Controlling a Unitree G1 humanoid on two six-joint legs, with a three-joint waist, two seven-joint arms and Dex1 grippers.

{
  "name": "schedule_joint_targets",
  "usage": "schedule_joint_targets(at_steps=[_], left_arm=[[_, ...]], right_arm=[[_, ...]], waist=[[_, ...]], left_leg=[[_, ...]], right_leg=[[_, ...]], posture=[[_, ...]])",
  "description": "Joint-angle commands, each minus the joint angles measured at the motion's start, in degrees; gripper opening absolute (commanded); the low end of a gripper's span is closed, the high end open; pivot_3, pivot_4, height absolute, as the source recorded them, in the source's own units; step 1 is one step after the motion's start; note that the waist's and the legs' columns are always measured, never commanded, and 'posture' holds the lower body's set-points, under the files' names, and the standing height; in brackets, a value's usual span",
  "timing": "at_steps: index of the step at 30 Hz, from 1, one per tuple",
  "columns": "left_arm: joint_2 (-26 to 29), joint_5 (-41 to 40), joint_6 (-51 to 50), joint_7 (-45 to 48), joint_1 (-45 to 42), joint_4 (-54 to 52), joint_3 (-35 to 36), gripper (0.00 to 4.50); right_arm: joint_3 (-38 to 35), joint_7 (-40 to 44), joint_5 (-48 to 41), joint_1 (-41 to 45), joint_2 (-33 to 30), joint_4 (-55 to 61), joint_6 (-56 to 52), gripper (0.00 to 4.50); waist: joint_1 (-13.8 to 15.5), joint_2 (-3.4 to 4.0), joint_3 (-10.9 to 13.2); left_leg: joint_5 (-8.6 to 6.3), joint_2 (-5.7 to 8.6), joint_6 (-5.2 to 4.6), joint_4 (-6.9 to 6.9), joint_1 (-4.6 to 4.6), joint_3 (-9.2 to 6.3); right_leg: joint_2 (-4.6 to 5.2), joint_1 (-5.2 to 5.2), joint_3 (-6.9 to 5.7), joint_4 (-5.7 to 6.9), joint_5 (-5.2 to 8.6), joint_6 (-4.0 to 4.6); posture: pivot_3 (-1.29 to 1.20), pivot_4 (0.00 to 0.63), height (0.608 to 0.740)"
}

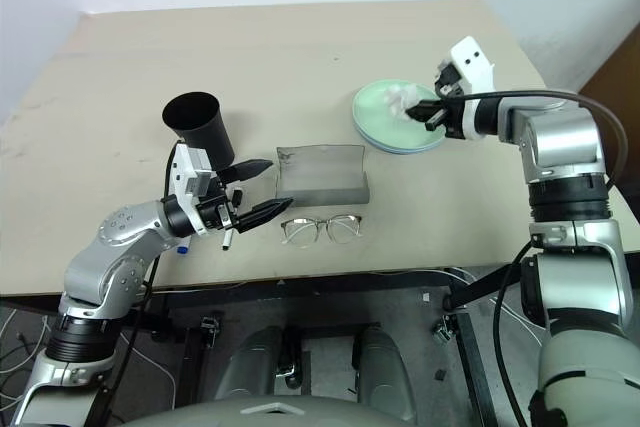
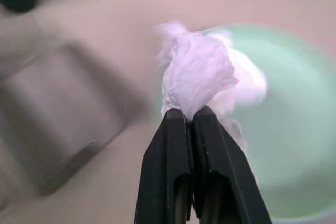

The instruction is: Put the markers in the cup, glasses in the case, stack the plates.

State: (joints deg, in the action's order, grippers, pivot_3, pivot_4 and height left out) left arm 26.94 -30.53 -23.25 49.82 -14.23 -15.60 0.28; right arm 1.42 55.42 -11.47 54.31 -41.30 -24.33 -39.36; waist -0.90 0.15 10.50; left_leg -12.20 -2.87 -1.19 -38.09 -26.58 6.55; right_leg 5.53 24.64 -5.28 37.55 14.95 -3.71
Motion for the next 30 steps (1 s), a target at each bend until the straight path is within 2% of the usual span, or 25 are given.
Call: schedule_joint_targets(at_steps=[1, 4, 10, 16, 19, 21, 30], left_arm=[[0.2, -0.4, 0.9, 0.3, -0.4, -1.0, 0.5, 4.50], [0.3, -0.4, 0.9, 0.2, -0.3, -1.1, 0.7, 4.50], [0.2, -0.5, 0.8, -0.4, 0.0, -1.9, 0.8, 4.50], [0.2, -0.4, 0.7, -1.0, 0.2, -2.3, 0.9, 4.50], [0.5, -0.6, 0.6, -1.2, 0.4, -2.6, 1.1, 4.50], [0.6, -0.6, 0.6, -1.5, 0.5, -2.8, 1.2, 4.50], [1.0, -0.8, 0.3, -1.4, -0.2, -2.3, 1.5, 4.50]], right_arm=[[-0.9, -4.5, 2.5, 3.8, 1.6, -6.6, 6.3, 0.04], [0.7, -8.9, 5.9, 6.8, 3.7, -13.8, 9.4, 0.04], [3.7, -12.2, 10.6, 10.3, 8.4, -26.1, 14.6, 0.04], [4.6, -12.8, 13.3, 11.7, 10.2, -32.1, 17.9, 0.04], [3.7, -13.8, 13.4, 11.9, 10.4, -32.2, 20.1, 0.70], [3.7, -13.2, 13.4, 11.8, 10.2, -31.4, 20.5, 1.32], [2.2, -13.9, 12.9, 12.6, 9.2, -29.9, 18.5, 4.44]], waist=[[0.0, 0.00, 0.0], [0.0, 0.00, 0.0], [0.0, 0.01, 0.0], [0.0, 0.01, 0.0], [-0.1, 0.02, 0.0], [-0.1, 0.02, 0.0], [-0.1, 0.02, 0.0]], left_leg=[[0.00, 0.00, -0.01, 0.00, -0.01, 0.00], [0.07, 0.02, -0.12, 0.01, -0.06, 0.03], [0.09, 0.01, -0.15, 0.01, -0.07, 0.06], [0.10, 0.01, -0.15, 0.01, -0.06, 0.09], [0.10, 0.01, -0.15, 0.01, -0.06, 0.09], [0.11, 0.00, -0.14, 0.01, -0.05, 0.10], [0.10, -0.01, -0.14, 0.01, -0.04, 0.10]], right_leg=[[0.00, 0.00, 0.00, 0.00, 0.00, 0.00], [0.00, 0.04, 0.01, -0.01, -0.01, -0.01], [-0.05, 0.04, 0.01, -0.01, -0.09, -0.17], [-0.13, 0.04, 0.01, 0.01, -0.12, -0.22], [-0.14, 0.04, 0.02, 0.01, -0.12, -0.22], [-0.16, 0.04, 0.03, 0.02, -0.12, -0.22], [-0.16, 0.04, 0.04, 0.02, -0.12, -0.22]], posture=[[0.00, 0.150, 0.701], [0.00, 0.150, 0.701], [0.00, 0.150, 0.701], [0.00, 0.150, 0.701], [0.00, 0.150, 0.701], [0.00, 0.150, 0.701], [0.00, 0.150, 0.701]])
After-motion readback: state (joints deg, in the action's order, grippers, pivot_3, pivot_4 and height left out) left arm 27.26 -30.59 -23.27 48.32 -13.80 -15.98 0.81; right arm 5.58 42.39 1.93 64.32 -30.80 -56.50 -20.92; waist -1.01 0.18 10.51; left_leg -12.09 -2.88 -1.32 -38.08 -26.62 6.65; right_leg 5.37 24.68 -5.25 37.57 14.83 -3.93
